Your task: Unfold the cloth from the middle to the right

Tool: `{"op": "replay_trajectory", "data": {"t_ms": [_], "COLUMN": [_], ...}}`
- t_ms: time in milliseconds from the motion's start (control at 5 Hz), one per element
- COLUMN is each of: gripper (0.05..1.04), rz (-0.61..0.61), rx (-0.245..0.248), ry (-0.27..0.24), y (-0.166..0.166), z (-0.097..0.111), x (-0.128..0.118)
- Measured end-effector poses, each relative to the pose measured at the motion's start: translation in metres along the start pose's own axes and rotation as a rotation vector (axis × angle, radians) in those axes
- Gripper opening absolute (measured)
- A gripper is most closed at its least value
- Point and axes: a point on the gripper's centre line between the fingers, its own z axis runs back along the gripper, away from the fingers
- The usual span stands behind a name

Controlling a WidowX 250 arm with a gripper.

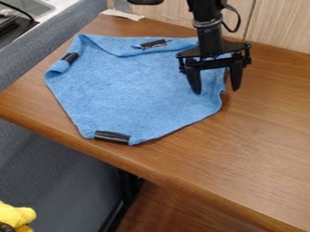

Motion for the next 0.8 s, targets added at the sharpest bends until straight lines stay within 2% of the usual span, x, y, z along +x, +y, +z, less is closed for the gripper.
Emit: {"op": "replay_trajectory", "data": {"t_ms": [200, 400, 600, 800], "gripper": [1.004, 1.002, 1.001, 1.001], "rz": [-0.026, -0.023, -0.020, -0.020], "rx": [-0.021, -0.062, -0.102, -0.105], "ry": [-0.014, -0.030, -0.090, -0.102], "y": [-0.007, -0.004, 0.002, 0.003], "z": [0.017, 0.044, 0.074, 0.077], "x": [0.002, 0.003, 0.007, 0.008]}}
